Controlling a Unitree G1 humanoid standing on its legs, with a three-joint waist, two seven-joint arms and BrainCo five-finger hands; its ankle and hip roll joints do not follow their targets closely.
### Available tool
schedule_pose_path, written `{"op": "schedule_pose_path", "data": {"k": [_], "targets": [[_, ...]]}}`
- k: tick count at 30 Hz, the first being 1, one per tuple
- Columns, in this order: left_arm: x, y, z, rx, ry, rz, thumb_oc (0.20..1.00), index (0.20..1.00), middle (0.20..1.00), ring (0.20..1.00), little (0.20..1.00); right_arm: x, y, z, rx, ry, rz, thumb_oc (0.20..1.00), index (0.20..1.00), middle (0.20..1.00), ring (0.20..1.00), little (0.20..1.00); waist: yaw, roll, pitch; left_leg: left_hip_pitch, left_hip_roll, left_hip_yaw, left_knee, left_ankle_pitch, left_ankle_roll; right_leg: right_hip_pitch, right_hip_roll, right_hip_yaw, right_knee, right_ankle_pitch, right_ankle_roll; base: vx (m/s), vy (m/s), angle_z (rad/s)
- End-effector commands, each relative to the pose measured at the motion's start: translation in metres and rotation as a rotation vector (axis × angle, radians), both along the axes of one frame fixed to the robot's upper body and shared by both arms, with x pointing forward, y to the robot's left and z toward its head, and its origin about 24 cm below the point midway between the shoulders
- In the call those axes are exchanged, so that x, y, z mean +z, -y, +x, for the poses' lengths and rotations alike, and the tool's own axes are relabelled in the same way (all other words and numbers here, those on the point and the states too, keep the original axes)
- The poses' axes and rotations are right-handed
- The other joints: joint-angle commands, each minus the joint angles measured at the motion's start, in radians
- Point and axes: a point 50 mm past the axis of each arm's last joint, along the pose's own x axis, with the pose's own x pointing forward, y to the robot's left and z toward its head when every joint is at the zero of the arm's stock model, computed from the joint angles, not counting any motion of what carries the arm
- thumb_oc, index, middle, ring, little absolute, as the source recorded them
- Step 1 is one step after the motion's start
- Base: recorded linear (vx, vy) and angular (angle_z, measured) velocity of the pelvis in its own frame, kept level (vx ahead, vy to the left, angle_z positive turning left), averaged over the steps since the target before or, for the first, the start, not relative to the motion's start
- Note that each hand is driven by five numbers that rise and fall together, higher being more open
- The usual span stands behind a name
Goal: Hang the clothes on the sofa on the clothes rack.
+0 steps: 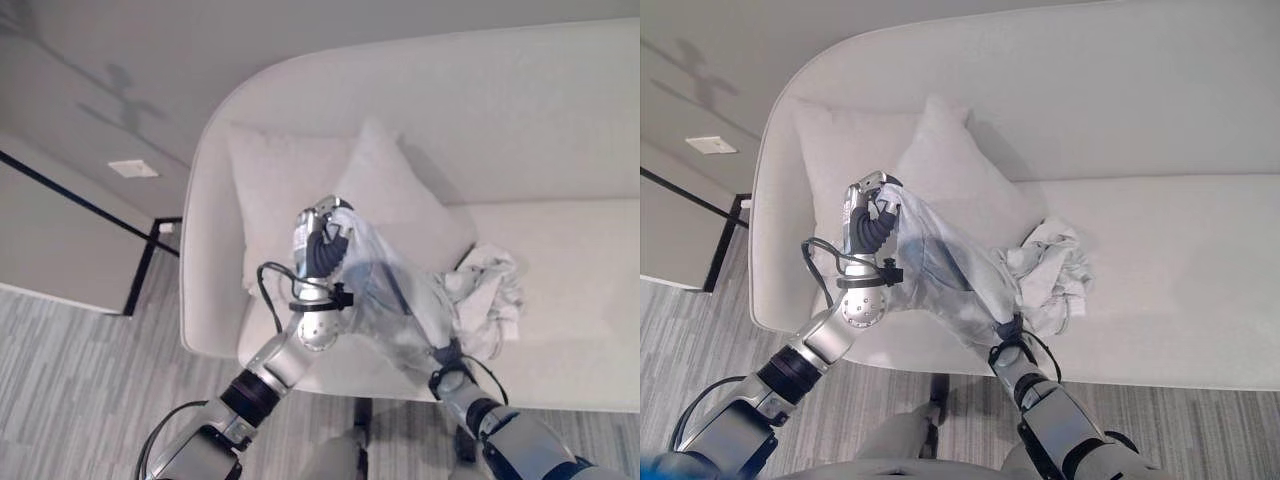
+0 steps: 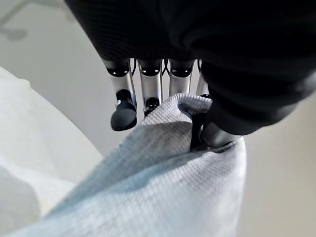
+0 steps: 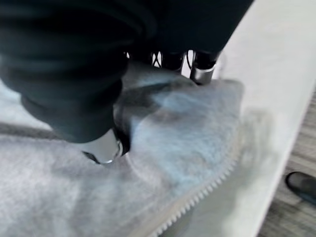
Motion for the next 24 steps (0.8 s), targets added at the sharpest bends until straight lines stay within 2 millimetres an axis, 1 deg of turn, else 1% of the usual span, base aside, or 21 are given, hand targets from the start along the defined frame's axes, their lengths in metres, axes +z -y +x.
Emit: {"op": "schedule_pose_path", "data": {"k": [1,2,3,4,5,6,8,9,10,12,13,14,16,17,18,19,22,24], "targets": [[0.027,-0.015,0.008,0.035,0.119,-0.015,0.200,0.200,0.200,0.200,0.200,0.004,-0.002,0.005,-0.038,0.040,0.019,0.200,0.200,0.200,0.200,0.200,-0.007,-0.088,-0.013,0.002,0.030,0.011,0.010,-0.064,0.005,-0.009,-0.042,0.013,0.011,0.069,-0.015,0.01,-0.048,-0.12],[0.022,-0.021,0.008,0.047,0.094,-0.017,0.200,0.200,0.200,0.200,0.200,0.003,0.012,0.001,-0.089,0.047,0.011,0.200,0.200,0.200,0.200,0.200,-0.023,-0.102,-0.022,0.024,0.041,0.018,0.004,-0.065,0.003,0.000,-0.033,0.020,0.011,0.064,-0.017,0.02,-0.064,-0.22],[0.019,-0.026,0.007,0.053,0.076,-0.020,0.200,0.200,0.200,0.200,0.200,0.003,0.019,0.000,-0.116,0.057,0.014,0.200,0.200,0.200,0.200,0.200,-0.035,-0.112,-0.028,0.043,0.049,0.024,-0.005,-0.066,0.002,0.007,-0.026,0.026,0.011,0.060,-0.020,0.02,-0.064,-0.21],[0.019,-0.026,0.007,0.053,0.075,-0.021,0.200,0.200,0.200,0.200,0.200,0.003,0.019,-0.001,-0.115,0.056,0.014,0.200,0.200,0.200,0.200,0.200,-0.035,-0.111,-0.027,0.047,0.050,0.024,-0.007,-0.065,0.001,0.009,-0.025,0.026,0.011,0.059,-0.021,0.02,-0.073,-0.18],[0.012,-0.033,0.006,0.064,0.034,-0.018,0.200,0.200,0.200,0.200,0.200,0.010,0.028,0.006,-0.158,0.107,0.029,0.200,0.200,0.200,0.200,0.200,-0.054,-0.128,-0.041,0.075,0.062,0.033,-0.020,-0.064,-0.002,0.018,-0.014,0.033,0.011,0.054,-0.023,0.01,-0.046,-0.14],[0.012,-0.033,0.006,0.065,0.033,-0.018,0.200,0.200,0.200,0.200,0.200,0.009,0.028,0.006,-0.157,0.106,0.029,0.200,0.200,0.200,0.200,0.200,-0.053,-0.127,-0.039,0.079,0.062,0.035,-0.024,-0.063,-0.003,0.021,-0.014,0.034,0.011,0.053,-0.023,0.00,-0.072,-0.20],[0.001,-0.042,0.005,0.077,-0.026,-0.022,0.200,0.200,0.200,0.200,0.200,0.026,0.032,0.023,-0.148,0.207,0.047,0.200,0.200,0.200,0.200,0.200,-0.070,-0.145,-0.053,0.105,0.075,0.049,-0.032,-0.065,-0.005,0.029,-0.002,0.050,0.011,0.053,-0.026,0.00,-0.069,-0.27],[-0.006,-0.045,0.005,0.082,-0.067,-0.037,0.743,0.743,0.743,0.743,0.743,0.037,0.033,0.033,-0.137,0.271,0.054,0.200,0.200,0.200,0.200,0.200,-0.078,-0.153,-0.061,0.117,0.081,0.055,-0.037,-0.066,-0.006,0.033,0.003,0.055,0.011,0.053,-0.027,0.00,-0.100,-0.27],[-0.022,-0.053,0.003,0.099,-0.156,-0.062,1.000,1.000,1.000,1.000,1.000,0.066,0.036,0.052,-0.100,0.417,0.058,0.200,0.200,0.200,0.200,0.200,-0.093,-0.163,-0.078,0.135,0.091,0.061,-0.037,-0.067,-0.009,0.040,0.012,0.062,0.011,0.055,-0.028,0.00,-0.092,-0.25],[-0.034,-0.058,0.001,0.109,-0.223,-0.099,1.000,1.000,1.000,1.000,1.000,0.091,0.040,0.064,-0.073,0.532,0.051,0.200,0.200,0.200,0.200,0.200,-0.102,-0.168,-0.093,0.144,0.099,0.065,-0.037,-0.068,-0.011,0.048,0.019,0.066,0.011,0.056,-0.029,-0.01,-0.053,-0.19],[-0.034,-0.058,0.001,0.109,-0.225,-0.100,1.000,1.000,1.000,1.000,1.000,0.091,0.041,0.063,-0.073,0.531,0.050,0.200,0.200,0.200,0.200,0.200,-0.101,-0.167,-0.093,0.145,0.100,0.065,-0.037,-0.068,-0.011,0.048,0.019,0.066,0.011,0.056,-0.030,-0.01,-0.048,-0.17],[-0.049,-0.063,-0.002,0.122,-0.301,-0.122,1.000,1.000,1.000,1.000,1.000,0.128,0.048,0.074,-0.059,0.693,0.039,0.200,0.200,0.200,0.200,0.200,-0.110,-0.172,-0.117,0.156,0.108,0.066,-0.037,-0.068,-0.014,0.061,0.027,0.061,0.011,0.055,-0.031,-0.01,-0.043,-0.16],[-0.056,-0.065,-0.004,0.126,-0.338,-0.125,1.000,1.000,1.000,1.000,1.000,0.145,0.052,0.078,-0.052,0.765,0.024,0.200,0.200,0.200,0.200,0.200,-0.113,-0.172,-0.130,0.159,0.112,0.063,-0.037,-0.066,-0.017,0.068,0.029,0.057,0.011,0.054,-0.032,-0.01,-0.023,-0.06],[-0.059,-0.065,-0.004,0.124,-0.355,-0.127,1.000,1.000,1.000,1.000,1.000,0.158,0.052,0.081,-0.039,0.816,0.020,0.200,0.200,0.200,0.200,0.200,-0.114,-0.172,-0.135,0.160,0.113,0.061,-0.037,-0.064,-0.018,0.073,0.029,0.053,0.011,0.054,-0.032,0.00,0.000,0.00],[-0.059,-0.065,-0.004,0.123,-0.356,-0.128,1.000,1.000,1.000,1.000,1.000,0.158,0.052,0.080,-0.040,0.815,0.019,0.200,0.200,0.200,0.200,0.200,-0.115,-0.171,-0.135,0.160,0.113,0.060,-0.037,-0.064,-0.018,0.074,0.029,0.052,0.011,0.054,-0.032,-0.03,-0.002,0.00],[-0.063,-0.064,-0.005,0.113,-0.379,-0.109,1.000,1.000,1.000,1.000,1.000,0.180,0.052,0.084,-0.018,0.903,0.004,0.200,0.200,0.200,0.200,0.200,-0.116,-0.172,-0.145,0.161,0.115,0.059,-0.037,-0.063,-0.021,0.080,0.029,0.046,0.011,0.053,-0.032,0.00,0.000,0.00],[-0.072,-0.060,-0.005,0.092,-0.425,-0.097,1.000,1.000,1.000,1.000,1.000,0.216,0.053,0.092,0.000,1.034,-0.019,0.200,0.200,0.200,0.200,0.200,-0.117,-0.174,-0.161,0.164,0.116,0.051,-0.037,-0.063,-0.023,0.093,0.030,0.037,0.011,0.055,-0.033,-0.02,0.004,0.05],[-0.076,-0.057,-0.006,0.076,-0.450,-0.094,1.000,1.000,1.000,1.000,1.000,0.246,0.052,0.098,0.017,1.130,-0.051,0.200,0.200,0.200,0.200,0.200,-0.115,-0.175,-0.169,0.173,0.116,0.050,-0.037,-0.065,-0.023,0.100,0.030,0.034,0.011,0.056,-0.035,-0.01,0.023,0.09]]}}
